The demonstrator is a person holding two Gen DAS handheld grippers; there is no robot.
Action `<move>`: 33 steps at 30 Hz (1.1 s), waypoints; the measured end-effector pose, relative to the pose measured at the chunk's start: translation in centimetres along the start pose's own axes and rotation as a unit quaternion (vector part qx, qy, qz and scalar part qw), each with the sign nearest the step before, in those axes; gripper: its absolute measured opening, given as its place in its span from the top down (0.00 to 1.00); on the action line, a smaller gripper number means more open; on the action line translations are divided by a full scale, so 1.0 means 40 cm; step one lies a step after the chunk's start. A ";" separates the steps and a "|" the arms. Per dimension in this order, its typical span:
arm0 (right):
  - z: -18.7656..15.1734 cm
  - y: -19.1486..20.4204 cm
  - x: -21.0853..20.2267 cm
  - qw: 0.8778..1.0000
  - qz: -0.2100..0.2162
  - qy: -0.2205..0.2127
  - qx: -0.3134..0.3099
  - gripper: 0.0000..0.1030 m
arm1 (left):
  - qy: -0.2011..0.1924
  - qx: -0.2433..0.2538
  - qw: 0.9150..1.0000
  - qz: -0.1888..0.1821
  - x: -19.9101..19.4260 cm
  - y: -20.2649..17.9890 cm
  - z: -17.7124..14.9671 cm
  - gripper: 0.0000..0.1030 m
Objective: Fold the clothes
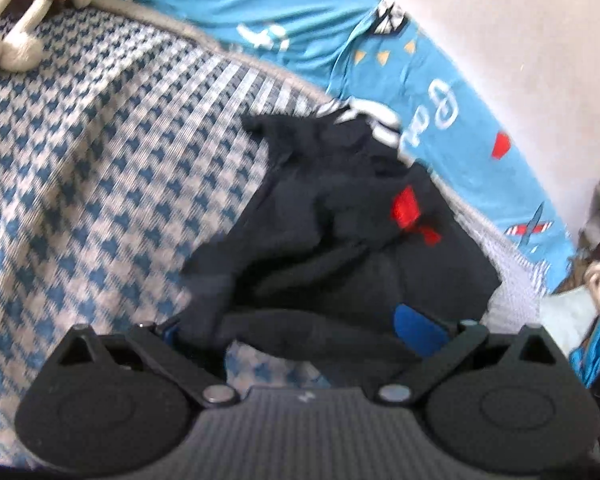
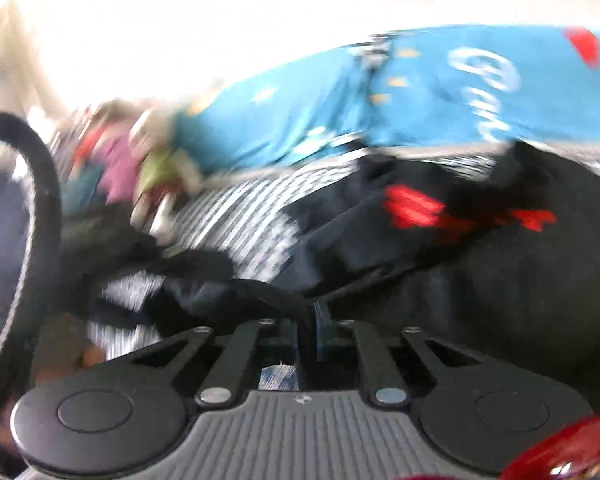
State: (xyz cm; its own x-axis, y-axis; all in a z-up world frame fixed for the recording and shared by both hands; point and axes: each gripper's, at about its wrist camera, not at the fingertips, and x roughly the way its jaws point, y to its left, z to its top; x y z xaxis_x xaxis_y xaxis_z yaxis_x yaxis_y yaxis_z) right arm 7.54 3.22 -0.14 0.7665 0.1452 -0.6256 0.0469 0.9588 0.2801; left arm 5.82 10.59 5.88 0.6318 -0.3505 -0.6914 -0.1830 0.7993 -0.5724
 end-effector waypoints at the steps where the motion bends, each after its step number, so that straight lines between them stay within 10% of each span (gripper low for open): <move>1: 0.013 -0.020 -0.002 1.000 -0.004 -0.006 0.026 0.90 | -0.008 -0.005 1.000 -0.004 0.002 -0.005 0.008 0.00; 5: 0.062 -0.098 -0.008 0.991 -0.021 -0.030 0.125 0.87 | -0.029 -0.024 0.999 -0.016 0.019 -0.021 0.033 0.00; 14: 0.066 -0.119 -0.050 0.989 -0.083 -0.054 0.109 0.74 | -0.001 -0.044 0.998 -0.040 0.085 -0.050 0.027 0.00; 33: -0.034 0.019 -0.075 0.996 0.065 0.023 -0.053 0.67 | 0.001 -0.048 0.999 -0.022 0.102 -0.065 0.014 0.00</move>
State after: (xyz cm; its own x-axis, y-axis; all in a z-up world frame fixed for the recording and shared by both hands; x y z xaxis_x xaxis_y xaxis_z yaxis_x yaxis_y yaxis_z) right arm 4.41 3.86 0.94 0.7313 0.2782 -0.6227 -0.1199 0.9512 0.2842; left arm 9.28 7.36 4.80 0.6400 -0.3856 -0.6646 -0.2260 0.7323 -0.6424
